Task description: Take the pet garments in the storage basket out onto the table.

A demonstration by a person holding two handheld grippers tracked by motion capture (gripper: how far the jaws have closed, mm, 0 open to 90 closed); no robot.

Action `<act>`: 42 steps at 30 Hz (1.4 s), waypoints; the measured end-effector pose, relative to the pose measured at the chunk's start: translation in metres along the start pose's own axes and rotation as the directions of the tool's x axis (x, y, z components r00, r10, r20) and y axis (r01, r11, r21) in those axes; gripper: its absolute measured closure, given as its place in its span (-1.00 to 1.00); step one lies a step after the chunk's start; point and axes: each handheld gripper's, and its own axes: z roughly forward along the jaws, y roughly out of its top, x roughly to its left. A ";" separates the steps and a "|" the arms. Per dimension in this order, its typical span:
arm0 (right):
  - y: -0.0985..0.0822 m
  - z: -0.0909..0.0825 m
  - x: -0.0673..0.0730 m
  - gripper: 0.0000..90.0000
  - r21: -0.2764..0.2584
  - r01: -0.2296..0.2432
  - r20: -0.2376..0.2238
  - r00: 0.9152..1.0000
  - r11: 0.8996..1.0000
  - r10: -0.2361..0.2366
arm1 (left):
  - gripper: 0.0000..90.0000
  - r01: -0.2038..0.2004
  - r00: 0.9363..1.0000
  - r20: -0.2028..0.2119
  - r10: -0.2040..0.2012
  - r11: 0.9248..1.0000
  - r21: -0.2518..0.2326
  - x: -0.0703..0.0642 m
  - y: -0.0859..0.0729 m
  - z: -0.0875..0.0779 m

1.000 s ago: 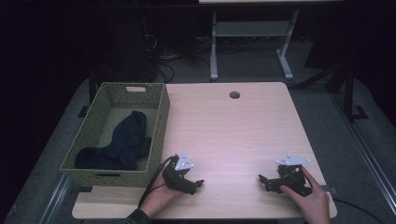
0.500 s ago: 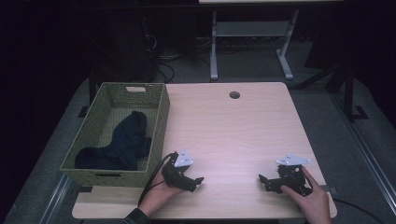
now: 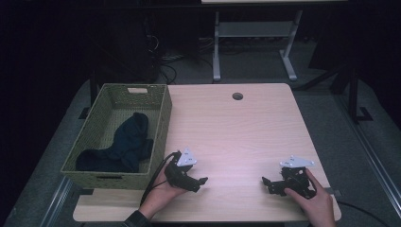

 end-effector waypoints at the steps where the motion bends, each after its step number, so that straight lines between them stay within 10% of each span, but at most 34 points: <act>1: 0.000 0.000 0.000 -0.98 0.000 0.000 0.000 1.000 1.000 0.000 | -0.71 -0.002 1.000 0.001 0.002 1.000 0.004 0.000 0.001 0.000; 42: 0.000 0.000 0.001 -0.98 0.004 -0.008 -0.001 1.000 1.000 0.008 | -0.71 0.007 1.000 0.004 -0.007 1.000 -0.015 0.003 0.027 -0.024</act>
